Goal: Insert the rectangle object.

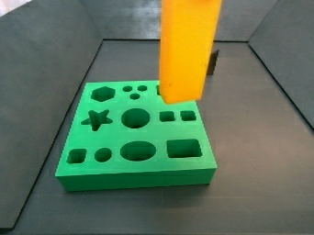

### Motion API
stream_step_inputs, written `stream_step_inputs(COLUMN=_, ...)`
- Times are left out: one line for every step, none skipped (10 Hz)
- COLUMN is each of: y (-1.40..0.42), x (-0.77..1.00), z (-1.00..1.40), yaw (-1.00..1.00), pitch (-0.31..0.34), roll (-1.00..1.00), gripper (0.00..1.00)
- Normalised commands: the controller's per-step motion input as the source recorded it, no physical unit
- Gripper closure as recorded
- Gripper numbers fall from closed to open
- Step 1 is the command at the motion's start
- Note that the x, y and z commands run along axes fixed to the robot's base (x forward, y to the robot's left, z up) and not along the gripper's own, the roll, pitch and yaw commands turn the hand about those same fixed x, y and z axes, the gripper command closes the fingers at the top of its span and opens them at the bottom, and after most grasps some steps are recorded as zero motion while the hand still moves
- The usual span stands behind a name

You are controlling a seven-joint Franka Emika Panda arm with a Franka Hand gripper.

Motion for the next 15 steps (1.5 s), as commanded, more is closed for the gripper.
stream_step_inputs(y=-0.37, x=0.31, z=-0.15, yaw=-0.49, pitch=0.077, roll=0.01, gripper=1.00)
stream_step_inputs(y=-0.39, x=0.51, z=-0.24, yaw=-0.34, pitch=0.036, roll=0.05, gripper=1.00)
stream_step_inputs(y=-0.35, x=0.68, z=-0.22, yaw=-0.25, pitch=0.000, roll=0.08, gripper=1.00)
stream_step_inputs(y=-0.27, x=0.61, z=-0.18, yaw=-0.15, pitch=0.009, roll=0.21, gripper=1.00)
stream_step_inputs(y=-0.15, x=0.43, z=-0.23, yaw=-0.13, pitch=0.011, roll=0.27, gripper=1.00)
stream_step_inputs(y=-0.10, x=0.12, z=-0.23, yaw=-0.11, pitch=0.000, roll=0.25, gripper=1.00)
stream_step_inputs(y=-0.01, x=0.00, z=-0.16, yaw=-0.11, pitch=0.000, roll=0.18, gripper=1.00)
stream_step_inputs(y=0.00, x=-0.06, z=-0.07, yaw=-0.01, pitch=0.000, roll=0.04, gripper=1.00)
stream_step_inputs(y=0.00, x=-0.15, z=-0.12, yaw=-0.19, pitch=0.000, roll=0.06, gripper=1.00)
stream_step_inputs(y=0.00, x=-0.08, z=-0.18, yaw=-0.13, pitch=0.000, roll=0.01, gripper=1.00)
stream_step_inputs(y=-0.05, x=0.00, z=-0.32, yaw=-0.08, pitch=-0.036, roll=0.07, gripper=1.00)
stream_step_inputs(y=-0.10, x=0.00, z=-0.34, yaw=-0.05, pitch=-0.047, roll=0.12, gripper=1.00)
stream_step_inputs(y=-0.10, x=0.00, z=-0.34, yaw=0.00, pitch=-0.003, roll=0.14, gripper=1.00)
stream_step_inputs(y=-0.10, x=0.00, z=-0.36, yaw=0.00, pitch=0.000, roll=0.16, gripper=1.00)
stream_step_inputs(y=-0.09, x=-0.07, z=-0.40, yaw=0.00, pitch=-0.011, roll=0.17, gripper=1.00)
